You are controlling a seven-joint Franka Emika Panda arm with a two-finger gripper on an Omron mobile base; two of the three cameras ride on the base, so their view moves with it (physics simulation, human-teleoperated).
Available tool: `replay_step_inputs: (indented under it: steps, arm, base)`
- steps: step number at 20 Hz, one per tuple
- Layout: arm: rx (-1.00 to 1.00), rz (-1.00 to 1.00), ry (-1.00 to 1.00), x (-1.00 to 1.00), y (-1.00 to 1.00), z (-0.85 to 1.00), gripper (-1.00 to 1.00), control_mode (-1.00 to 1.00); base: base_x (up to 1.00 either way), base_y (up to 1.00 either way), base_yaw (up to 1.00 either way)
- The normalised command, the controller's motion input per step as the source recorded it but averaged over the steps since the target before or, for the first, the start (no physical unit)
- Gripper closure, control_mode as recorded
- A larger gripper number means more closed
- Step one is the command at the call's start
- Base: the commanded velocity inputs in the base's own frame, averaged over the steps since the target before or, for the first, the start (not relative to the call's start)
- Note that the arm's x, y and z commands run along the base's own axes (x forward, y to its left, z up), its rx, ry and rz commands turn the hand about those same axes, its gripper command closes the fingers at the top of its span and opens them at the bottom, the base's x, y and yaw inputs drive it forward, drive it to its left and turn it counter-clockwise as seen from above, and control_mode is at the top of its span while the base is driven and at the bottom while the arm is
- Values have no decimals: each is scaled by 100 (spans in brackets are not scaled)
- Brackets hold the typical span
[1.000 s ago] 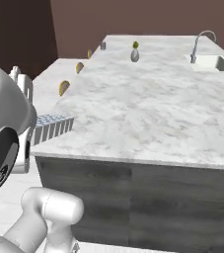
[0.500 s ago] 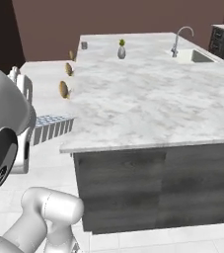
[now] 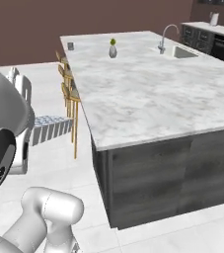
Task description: Open the freezer door, pick up the ice cube tray from the freezer, and place it on the dining counter.
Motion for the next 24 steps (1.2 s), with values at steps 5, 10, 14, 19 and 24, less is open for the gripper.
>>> replay_step_inputs:
  steps: [5, 10, 14, 19, 24]
  arm:
    - [0, 0, 0, 0, 0, 0, 100, 100]
    - [0, 0, 0, 0, 0, 0, 100, 100]
    - [0, 0, 0, 0, 0, 0, 100, 100]
    - [0, 0, 0, 0, 0, 0, 100, 100]
    - [0, 0, 0, 0, 0, 0, 100, 100]
  base:
    - [28, 100, -38]
    - [51, 100, -41]
    - [62, 100, -39]
    - [53, 100, -38]
    - [40, 100, -38]
